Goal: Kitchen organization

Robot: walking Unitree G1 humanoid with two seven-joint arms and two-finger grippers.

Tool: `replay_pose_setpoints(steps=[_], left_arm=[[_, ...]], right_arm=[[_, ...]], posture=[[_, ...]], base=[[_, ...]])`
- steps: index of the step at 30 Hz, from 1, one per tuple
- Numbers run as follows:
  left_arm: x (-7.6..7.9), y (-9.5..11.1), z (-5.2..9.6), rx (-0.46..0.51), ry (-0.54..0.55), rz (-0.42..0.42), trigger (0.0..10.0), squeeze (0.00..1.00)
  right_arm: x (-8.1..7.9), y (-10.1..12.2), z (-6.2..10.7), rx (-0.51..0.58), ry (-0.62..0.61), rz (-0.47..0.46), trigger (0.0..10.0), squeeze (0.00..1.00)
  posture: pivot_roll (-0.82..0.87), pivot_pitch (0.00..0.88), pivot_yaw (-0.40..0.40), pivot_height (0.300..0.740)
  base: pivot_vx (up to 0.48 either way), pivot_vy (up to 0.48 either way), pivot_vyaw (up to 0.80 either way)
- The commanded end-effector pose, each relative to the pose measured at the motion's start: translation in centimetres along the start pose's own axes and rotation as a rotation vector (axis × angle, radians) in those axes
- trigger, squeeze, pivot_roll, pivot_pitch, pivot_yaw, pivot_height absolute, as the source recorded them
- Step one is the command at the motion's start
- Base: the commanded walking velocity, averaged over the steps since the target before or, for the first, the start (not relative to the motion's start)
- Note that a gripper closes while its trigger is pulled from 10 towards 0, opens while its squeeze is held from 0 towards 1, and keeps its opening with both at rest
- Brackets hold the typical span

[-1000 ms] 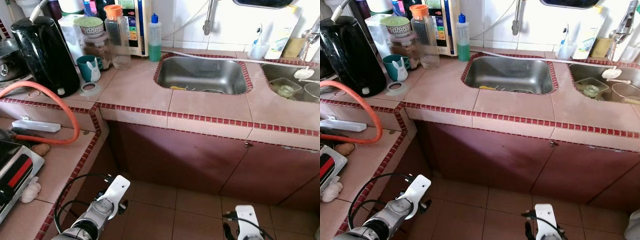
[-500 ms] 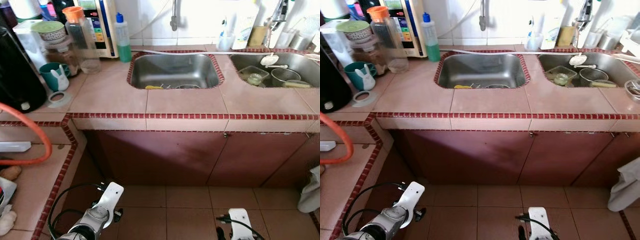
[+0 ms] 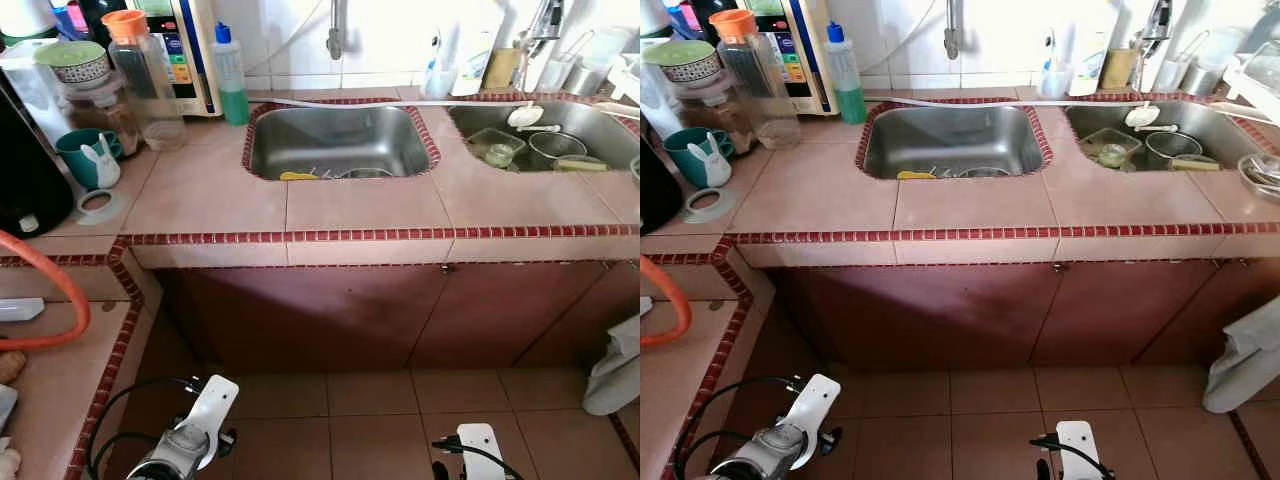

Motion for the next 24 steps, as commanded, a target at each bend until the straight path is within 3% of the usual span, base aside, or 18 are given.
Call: replay_pose_setpoints(steps=[1, 10, 18, 24], left_arm=[[-0.2, -0.1, 0.0, 0.001, 0.013, -0.030, 10.0, 0.00], [0.1, 0.3, 0.0, 0.023, 0.001, -0.060, 10.0, 0.00], [-0.2, 0.5, 0.0, 0.038, 0.012, -0.075, 10.0, 0.00], [-0.5, 0.9, 0.1, 0.052, -0.005, -0.108, 10.0, 0.00]], right_arm=[[-0.1, -0.2, 0.0, -0.003, 0.006, 0.003, 10.0, 0.00], [-0.2, 0.0, 0.0, 0.007, 0.013, 0.001, 10.0, 0.00], [-0.3, -0.1, 0.0, 0.005, 0.016, -0.001, 10.0, 0.00], [-0.4, -0.2, 0.0, 0.001, 0.018, -0.005, 10.0, 0.00]], posture=[[0.03, 0.000, 0.053, 0.740], [0.03, 0.000, 0.052, 0.740], [0.03, 0.000, 0.055, 0.740], [0.03, 0.000, 0.058, 0.740]], base=[[0.000, 0.000, -0.77], [0.000, 0.000, -0.76], [0.000, 0.000, 0.00], [0.000, 0.000, -0.80]])
Point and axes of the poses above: a point about 5 cm out from each wrist's last joint towards the gripper, its own z axis pointing back from the gripper into the wrist, its own y axis along the axis of the wrist's last joint, x = y × z, the point moved 5 cm from there along -z, pointing out of the wrist towards the gripper, and after that the axes turned 2 degrees about -z, right-handed, at the moved point
